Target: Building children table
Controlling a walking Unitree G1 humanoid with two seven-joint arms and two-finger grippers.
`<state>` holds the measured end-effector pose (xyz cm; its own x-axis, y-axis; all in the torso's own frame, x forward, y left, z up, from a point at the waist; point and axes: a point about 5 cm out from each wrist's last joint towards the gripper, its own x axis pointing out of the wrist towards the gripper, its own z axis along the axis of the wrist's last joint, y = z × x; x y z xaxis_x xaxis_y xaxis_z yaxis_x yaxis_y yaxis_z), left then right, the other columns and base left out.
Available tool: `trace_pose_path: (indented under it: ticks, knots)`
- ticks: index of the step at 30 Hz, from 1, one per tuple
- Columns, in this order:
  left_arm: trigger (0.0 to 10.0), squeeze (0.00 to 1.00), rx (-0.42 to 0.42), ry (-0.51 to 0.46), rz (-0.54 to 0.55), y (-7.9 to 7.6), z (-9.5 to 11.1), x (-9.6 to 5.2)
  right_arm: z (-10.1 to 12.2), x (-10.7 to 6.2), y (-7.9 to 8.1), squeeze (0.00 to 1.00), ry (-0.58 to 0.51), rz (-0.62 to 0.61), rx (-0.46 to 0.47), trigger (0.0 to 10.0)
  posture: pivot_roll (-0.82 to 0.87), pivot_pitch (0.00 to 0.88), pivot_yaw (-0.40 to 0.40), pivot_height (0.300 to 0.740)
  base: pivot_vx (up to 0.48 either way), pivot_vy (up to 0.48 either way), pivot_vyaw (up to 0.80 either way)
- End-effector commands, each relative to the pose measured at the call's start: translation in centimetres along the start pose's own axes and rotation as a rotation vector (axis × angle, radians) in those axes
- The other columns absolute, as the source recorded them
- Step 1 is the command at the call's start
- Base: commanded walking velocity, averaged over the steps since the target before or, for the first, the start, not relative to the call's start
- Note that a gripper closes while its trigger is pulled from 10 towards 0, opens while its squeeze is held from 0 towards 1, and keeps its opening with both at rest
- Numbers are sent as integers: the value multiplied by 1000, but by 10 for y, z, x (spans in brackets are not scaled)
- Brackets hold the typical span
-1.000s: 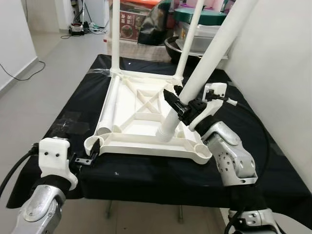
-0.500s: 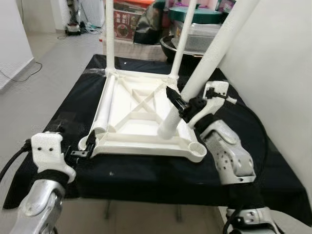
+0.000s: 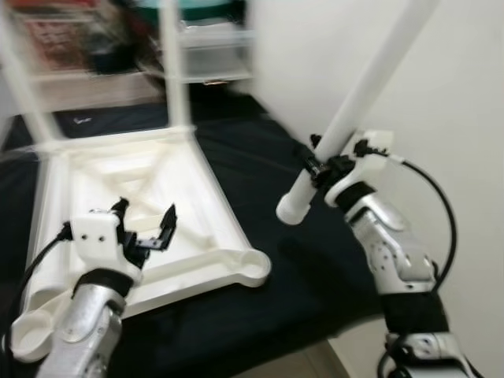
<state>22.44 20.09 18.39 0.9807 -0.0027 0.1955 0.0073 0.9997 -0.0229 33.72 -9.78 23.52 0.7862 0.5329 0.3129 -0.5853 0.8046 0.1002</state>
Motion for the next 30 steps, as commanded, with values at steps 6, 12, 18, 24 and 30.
trace_pose_path:
  ticks: [6, 12, 18, 24, 30]
  knots:
    - [10000, 0, -1, 3, -47, -14, -2, 0, 3, -6, -9, 0, 3, -1, -17, 10000, 108, 0, -131, 740, 0, 0, 0]
    - [10000, 0, 2, 3, -50, -17, -3, 0, 3, -6, -9, 0, 8, 10, -12, 10000, 106, 0, -133, 740, 0, 0, 0]
    - [10000, 0, 33, 16, -52, -20, -7, 1, 1, -5, -8, 0, 28, 21, -28, 10000, 103, 0, -134, 740, 0, 0, 267]
    - [10000, 0, 39, 40, -42, -24, -11, 0, -1, -4, -6, 0, 34, 37, -7, 10000, 105, 0, -135, 740, 0, 0, 116]
    - [10000, 0, 16, 72, -44, -25, -14, 1, -3, -3, -4, 0, 43, 47, -4, 10000, 106, 0, -135, 740, 0, 0, 0]
